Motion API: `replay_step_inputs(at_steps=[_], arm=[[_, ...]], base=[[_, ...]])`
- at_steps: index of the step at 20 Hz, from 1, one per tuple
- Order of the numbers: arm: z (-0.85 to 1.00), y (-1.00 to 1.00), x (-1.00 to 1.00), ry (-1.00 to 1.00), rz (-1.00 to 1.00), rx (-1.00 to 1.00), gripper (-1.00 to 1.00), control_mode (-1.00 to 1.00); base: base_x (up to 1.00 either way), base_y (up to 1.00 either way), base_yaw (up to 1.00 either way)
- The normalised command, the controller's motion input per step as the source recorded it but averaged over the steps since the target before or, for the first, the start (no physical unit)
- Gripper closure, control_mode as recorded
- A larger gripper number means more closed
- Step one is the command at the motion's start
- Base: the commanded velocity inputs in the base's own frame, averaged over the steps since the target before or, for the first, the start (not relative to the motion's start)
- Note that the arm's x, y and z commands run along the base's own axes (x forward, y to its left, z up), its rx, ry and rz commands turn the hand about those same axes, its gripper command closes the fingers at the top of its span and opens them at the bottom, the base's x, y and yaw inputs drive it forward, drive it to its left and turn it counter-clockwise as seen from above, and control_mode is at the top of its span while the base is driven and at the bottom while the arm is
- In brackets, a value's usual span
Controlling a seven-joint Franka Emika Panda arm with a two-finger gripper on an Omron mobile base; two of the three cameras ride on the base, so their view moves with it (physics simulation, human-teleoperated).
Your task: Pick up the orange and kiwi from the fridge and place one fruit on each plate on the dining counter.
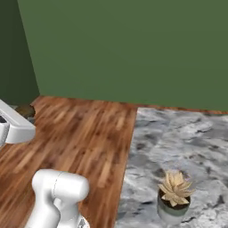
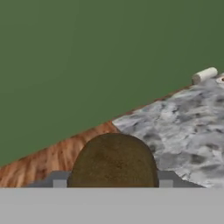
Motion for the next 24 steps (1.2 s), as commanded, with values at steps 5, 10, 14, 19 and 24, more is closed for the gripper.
replay_step_inputs(at_steps=[5,10,14,19,24], arm=[[0.00,0.00,0.00,0.00,0.00,0.00,1.00,1.00],[0.00,0.00,0.00,0.00,0.00,0.00,1.00,1.00],[0.00,0.00,0.00,0.00,0.00,0.00,1.00,1.00],[0.00,0.00,0.00,0.00,0.00,0.00,1.00,1.00],[0.00,0.00,0.00,0.00,0.00,0.00,1.00,1.00]], base=[[1.00,0.07,-0.09],[1.00,0.47,-0.34],[0.97,0.71,-0.51],[0.88,0.72,-0.57],[0.86,0.71,-0.58]])
